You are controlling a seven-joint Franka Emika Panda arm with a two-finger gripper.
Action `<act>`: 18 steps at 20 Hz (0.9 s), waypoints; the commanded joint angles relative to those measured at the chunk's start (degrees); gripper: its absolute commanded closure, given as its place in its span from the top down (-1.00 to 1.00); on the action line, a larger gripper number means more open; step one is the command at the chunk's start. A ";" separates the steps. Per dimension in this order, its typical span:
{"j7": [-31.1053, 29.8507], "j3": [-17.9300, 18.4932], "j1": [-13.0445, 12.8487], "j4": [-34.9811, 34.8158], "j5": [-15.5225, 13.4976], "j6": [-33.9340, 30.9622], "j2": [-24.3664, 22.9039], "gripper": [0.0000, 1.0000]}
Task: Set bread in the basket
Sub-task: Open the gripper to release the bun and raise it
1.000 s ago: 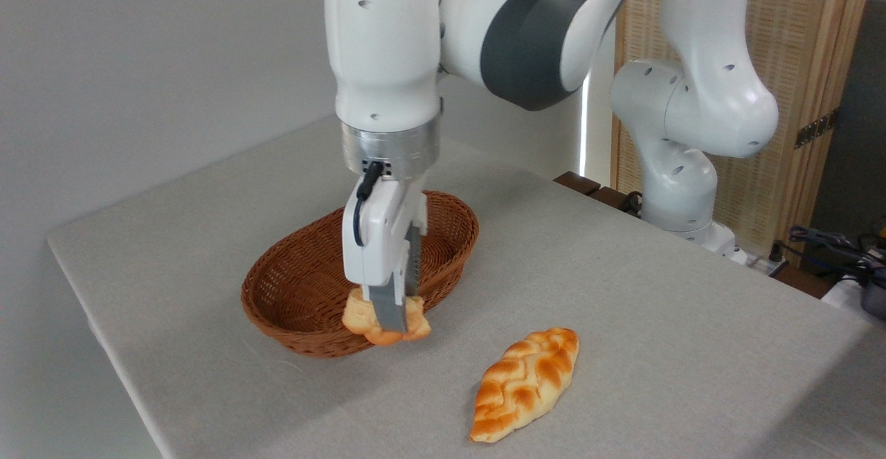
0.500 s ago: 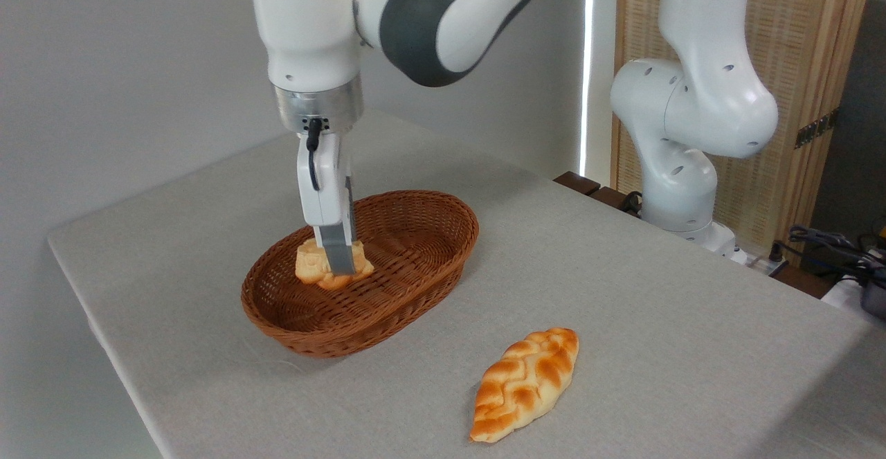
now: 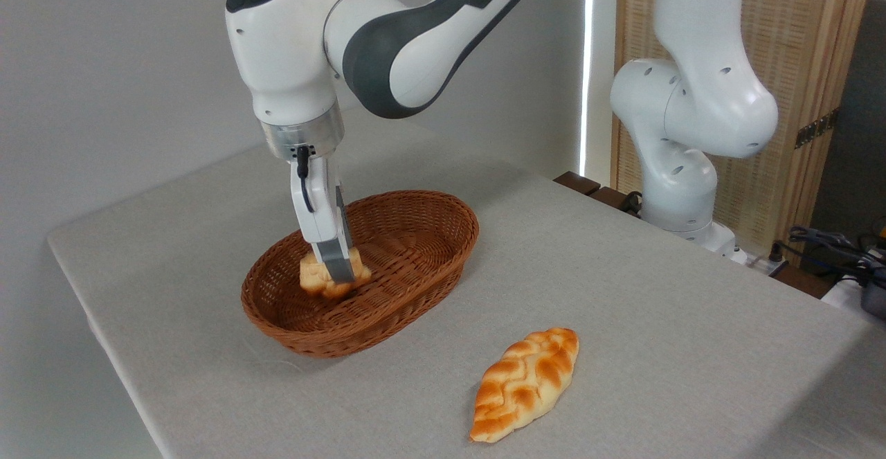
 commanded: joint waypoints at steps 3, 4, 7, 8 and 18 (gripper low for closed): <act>-0.77 0.03 0.20 0.80 -0.77 -0.16 0.01 1.00; -0.86 0.38 0.20 0.89 -0.77 -0.24 -0.26 1.00; -1.90 2.74 0.81 3.25 -0.68 -0.94 -1.92 1.00; -3.83 4.23 0.81 4.92 -0.68 -1.21 -2.10 1.00; -19.40 13.64 0.81 10.21 5.11 -7.10 -2.19 1.00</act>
